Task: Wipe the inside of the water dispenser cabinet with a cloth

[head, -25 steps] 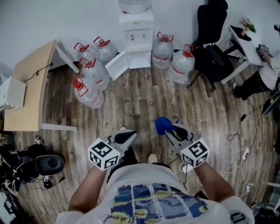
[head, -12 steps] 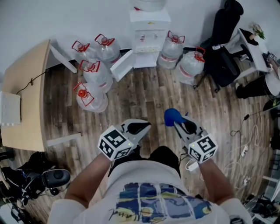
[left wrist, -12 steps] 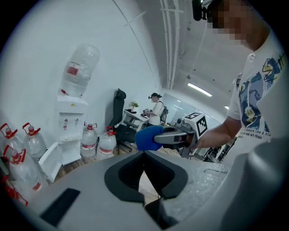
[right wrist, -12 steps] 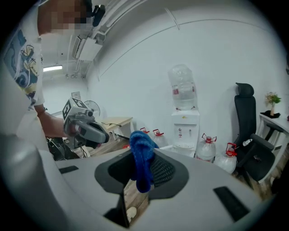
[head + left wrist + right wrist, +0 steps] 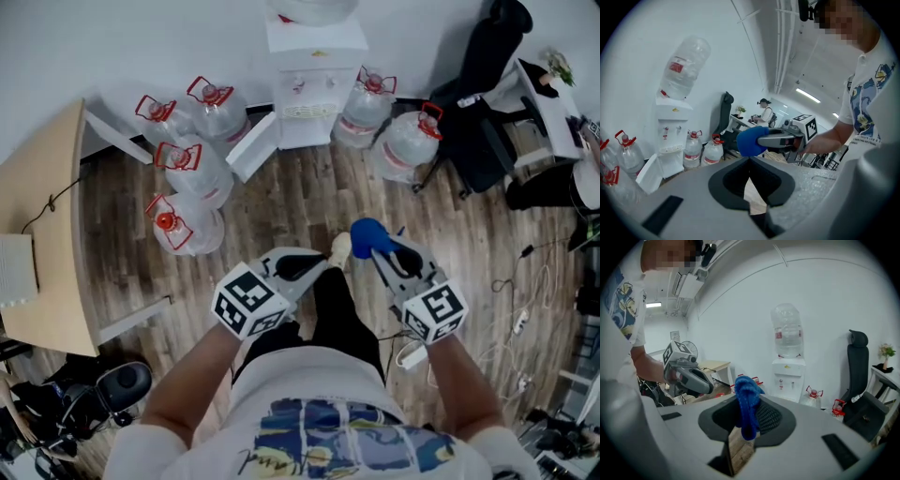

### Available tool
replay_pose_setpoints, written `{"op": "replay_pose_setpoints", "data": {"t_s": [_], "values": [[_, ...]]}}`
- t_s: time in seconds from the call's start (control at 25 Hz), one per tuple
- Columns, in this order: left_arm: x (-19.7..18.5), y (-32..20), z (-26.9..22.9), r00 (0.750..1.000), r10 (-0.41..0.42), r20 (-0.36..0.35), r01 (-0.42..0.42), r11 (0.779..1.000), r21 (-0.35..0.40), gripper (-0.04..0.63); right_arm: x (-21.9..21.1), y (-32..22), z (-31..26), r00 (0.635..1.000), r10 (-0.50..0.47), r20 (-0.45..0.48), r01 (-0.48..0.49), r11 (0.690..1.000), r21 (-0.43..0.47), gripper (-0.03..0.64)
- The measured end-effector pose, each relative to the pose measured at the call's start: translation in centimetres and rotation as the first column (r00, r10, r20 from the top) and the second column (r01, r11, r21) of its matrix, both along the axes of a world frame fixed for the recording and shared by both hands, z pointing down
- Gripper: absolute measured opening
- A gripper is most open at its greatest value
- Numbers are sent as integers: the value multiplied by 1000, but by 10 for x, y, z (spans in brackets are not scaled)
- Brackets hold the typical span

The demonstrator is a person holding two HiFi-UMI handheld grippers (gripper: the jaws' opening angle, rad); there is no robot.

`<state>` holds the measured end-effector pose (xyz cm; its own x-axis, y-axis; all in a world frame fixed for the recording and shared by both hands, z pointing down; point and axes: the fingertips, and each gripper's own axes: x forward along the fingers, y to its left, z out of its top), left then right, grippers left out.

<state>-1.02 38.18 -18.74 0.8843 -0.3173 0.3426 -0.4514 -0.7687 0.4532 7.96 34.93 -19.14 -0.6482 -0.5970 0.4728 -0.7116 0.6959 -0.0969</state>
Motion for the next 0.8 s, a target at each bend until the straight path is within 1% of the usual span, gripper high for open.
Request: {"op": "replay_pose_setpoints", "data": {"t_s": [0.12, 0.28, 0.36, 0.44, 0.6, 0.72, 0.8], "values": [[21, -46, 10, 1000, 0, 13, 0, 1000, 11, 0, 10, -56, 13, 1000, -19, -1, 19, 1000, 0, 84], [54, -119, 39, 999, -4, 51, 4, 1000, -6, 0, 22, -147, 45, 995, -96, -8, 96, 995, 2, 84], [73, -155, 60, 998, 5, 61, -3, 1000, -20, 0, 25, -190, 69, 991, -128, -27, 127, 991, -38, 84], [90, -186, 84, 998, 16, 61, -15, 1000, -25, 0, 26, -228, 99, 984, -170, -50, 167, 984, -70, 84], [120, -239, 141, 998, 50, 30, -49, 998, -27, 0, 20, -295, 166, 952, -285, -109, 281, 958, -50, 84], [134, -268, 195, 995, 102, 5, -101, 995, -21, 0, 9, -334, 228, 935, -328, -138, 324, 945, -52, 84], [138, -282, 237, 991, 133, 0, -133, 991, -16, 0, -2, -353, 276, 927, -344, -153, 340, 939, -49, 84]]}}
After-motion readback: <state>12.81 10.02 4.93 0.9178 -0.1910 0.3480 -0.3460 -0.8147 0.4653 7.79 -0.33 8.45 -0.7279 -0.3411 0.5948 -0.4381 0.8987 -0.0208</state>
